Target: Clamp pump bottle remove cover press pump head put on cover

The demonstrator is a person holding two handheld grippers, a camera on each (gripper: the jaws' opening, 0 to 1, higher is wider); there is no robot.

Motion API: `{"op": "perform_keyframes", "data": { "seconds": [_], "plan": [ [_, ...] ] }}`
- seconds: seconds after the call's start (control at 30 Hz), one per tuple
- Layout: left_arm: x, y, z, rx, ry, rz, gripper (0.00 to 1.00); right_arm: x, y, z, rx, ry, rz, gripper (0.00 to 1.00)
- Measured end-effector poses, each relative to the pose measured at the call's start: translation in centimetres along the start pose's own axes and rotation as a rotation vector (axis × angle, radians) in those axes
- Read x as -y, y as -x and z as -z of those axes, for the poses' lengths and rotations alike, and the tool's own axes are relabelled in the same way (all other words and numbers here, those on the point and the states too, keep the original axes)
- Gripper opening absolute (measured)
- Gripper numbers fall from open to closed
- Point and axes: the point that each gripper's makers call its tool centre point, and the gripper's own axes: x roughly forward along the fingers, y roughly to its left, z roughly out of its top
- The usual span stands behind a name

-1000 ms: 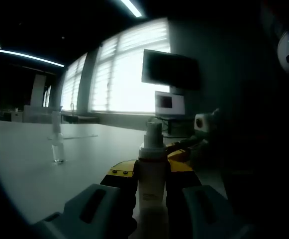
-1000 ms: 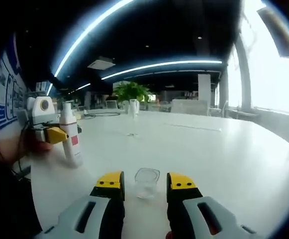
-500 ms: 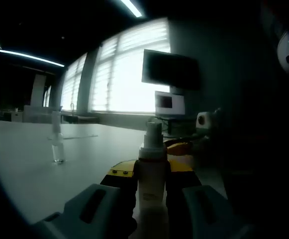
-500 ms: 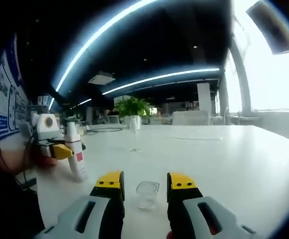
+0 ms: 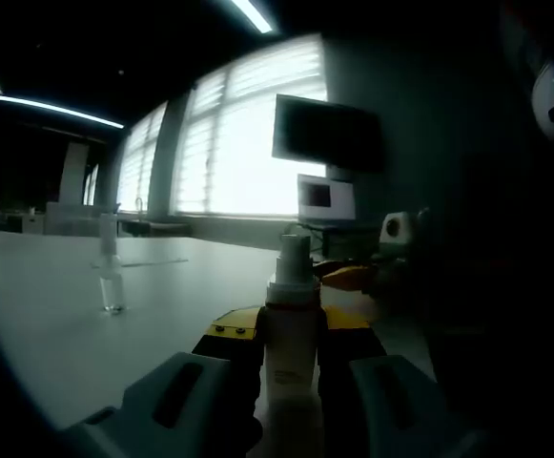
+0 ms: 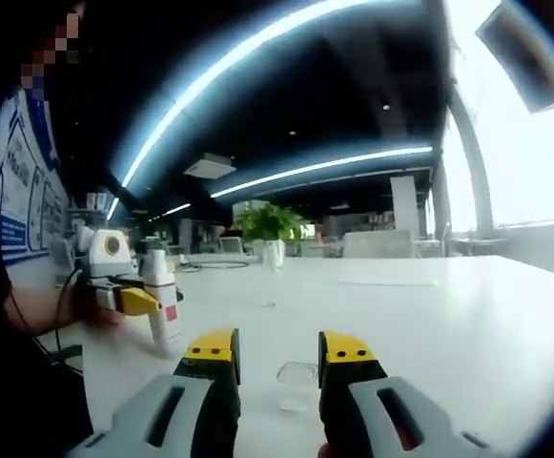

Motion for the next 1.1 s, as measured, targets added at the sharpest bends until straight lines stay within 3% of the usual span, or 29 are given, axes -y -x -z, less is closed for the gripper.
{"op": "perform_keyframes", "data": {
  "seconds": [0.4, 0.67, 1.1],
  "plan": [
    [-0.1, 0.0, 0.1, -0.008, 0.001, -0.012, 0.13, -0.6, -0.1, -1.2, 0.025, -0.032, -0.021, 0.27],
    [0.0, 0.0, 0.2, -0.007, -0.006, -0.005, 0.13, -2.9, -0.9, -4.6, 0.054, -0.008, -0.095, 0.25],
    [0.2, 0.0, 0.1, -0.007, -0.010, 0.004, 0.13, -5.1, -2.2, -7.0, -0.008, 0.062, -0.197, 0.18]
  ]
}}
